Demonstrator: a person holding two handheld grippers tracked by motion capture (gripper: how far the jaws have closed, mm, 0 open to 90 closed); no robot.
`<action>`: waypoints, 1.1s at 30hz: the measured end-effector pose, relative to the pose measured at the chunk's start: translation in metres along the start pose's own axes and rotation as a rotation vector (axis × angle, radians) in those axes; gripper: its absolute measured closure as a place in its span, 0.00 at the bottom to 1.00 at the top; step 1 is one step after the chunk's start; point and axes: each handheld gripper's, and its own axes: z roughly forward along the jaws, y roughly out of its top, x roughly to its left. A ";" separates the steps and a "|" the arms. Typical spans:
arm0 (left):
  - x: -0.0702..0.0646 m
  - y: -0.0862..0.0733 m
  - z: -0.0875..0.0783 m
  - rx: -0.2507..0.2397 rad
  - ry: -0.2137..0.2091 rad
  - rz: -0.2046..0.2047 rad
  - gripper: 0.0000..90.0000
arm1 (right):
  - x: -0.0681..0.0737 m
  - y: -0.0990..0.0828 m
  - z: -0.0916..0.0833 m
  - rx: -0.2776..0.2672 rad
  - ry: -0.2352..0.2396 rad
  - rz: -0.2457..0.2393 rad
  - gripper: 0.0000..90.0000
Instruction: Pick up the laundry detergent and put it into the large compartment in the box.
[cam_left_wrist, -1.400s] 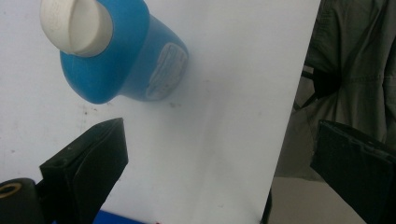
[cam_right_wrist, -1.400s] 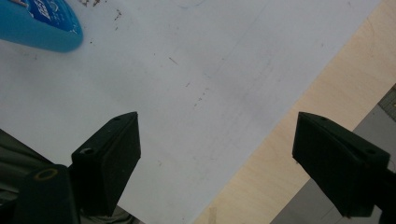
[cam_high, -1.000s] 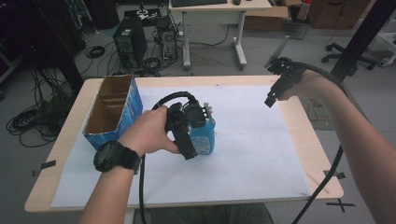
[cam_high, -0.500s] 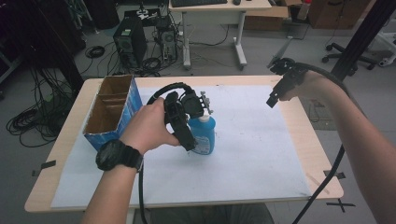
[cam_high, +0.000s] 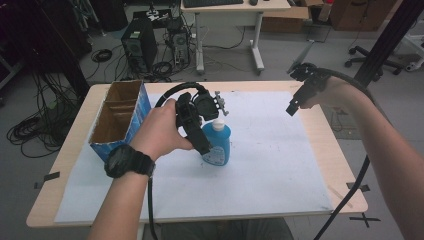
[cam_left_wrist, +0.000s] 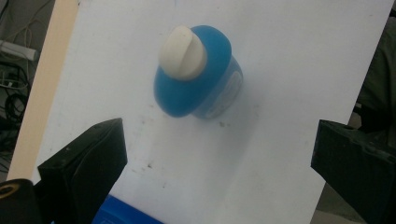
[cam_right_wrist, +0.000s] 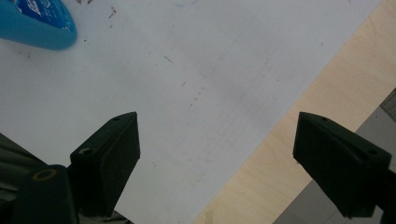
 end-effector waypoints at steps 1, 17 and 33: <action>0.000 0.000 0.000 0.000 0.000 0.000 0.04 | 0.000 0.000 0.000 0.000 0.000 0.000 0.16; 0.014 0.008 -0.001 -0.043 -0.005 0.023 0.05 | -0.003 0.002 0.003 -0.001 -0.002 -0.012 0.16; 0.028 0.015 0.006 -0.059 -0.081 0.084 0.06 | -0.004 0.001 0.005 -0.003 0.000 -0.018 0.16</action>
